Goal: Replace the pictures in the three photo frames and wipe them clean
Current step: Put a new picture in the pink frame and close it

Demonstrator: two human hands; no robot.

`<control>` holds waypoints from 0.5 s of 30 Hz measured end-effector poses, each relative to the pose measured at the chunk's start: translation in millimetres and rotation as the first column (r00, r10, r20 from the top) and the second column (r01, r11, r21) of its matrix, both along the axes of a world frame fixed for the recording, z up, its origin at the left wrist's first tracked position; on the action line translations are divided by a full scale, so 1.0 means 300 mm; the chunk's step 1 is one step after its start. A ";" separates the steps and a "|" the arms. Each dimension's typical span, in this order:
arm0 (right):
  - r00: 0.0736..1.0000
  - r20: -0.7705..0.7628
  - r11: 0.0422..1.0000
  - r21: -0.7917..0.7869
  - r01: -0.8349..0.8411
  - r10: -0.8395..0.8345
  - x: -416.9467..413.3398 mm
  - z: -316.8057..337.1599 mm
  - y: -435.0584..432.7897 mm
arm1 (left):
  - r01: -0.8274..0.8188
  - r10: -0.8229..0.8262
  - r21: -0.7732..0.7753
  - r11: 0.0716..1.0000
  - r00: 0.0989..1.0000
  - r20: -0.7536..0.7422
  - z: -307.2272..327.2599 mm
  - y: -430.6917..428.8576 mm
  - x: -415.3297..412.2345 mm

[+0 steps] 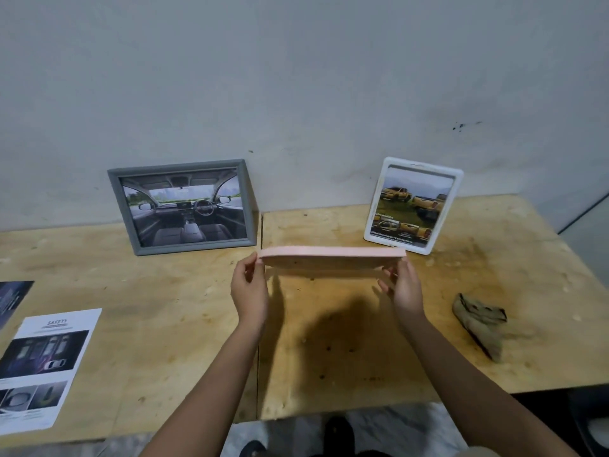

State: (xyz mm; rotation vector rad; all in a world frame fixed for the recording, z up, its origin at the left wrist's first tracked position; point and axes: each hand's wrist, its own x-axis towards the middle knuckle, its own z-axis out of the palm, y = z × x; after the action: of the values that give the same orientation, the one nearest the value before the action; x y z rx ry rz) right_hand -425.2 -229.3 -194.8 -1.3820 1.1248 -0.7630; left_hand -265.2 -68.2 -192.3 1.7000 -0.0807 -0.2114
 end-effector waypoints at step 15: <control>0.986 0.000 0.884 0.443 -0.150 0.168 -0.166 -0.195 -0.053 | 0.068 -0.048 0.055 0.996 0.954 -0.297 -0.234 0.104 -0.132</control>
State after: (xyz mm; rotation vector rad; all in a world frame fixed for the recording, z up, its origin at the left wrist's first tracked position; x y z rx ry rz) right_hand -474.9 -245.2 -253.3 -1.0856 1.1149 -0.3314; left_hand -304.8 -37.1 -262.4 1.7137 0.0999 -0.5146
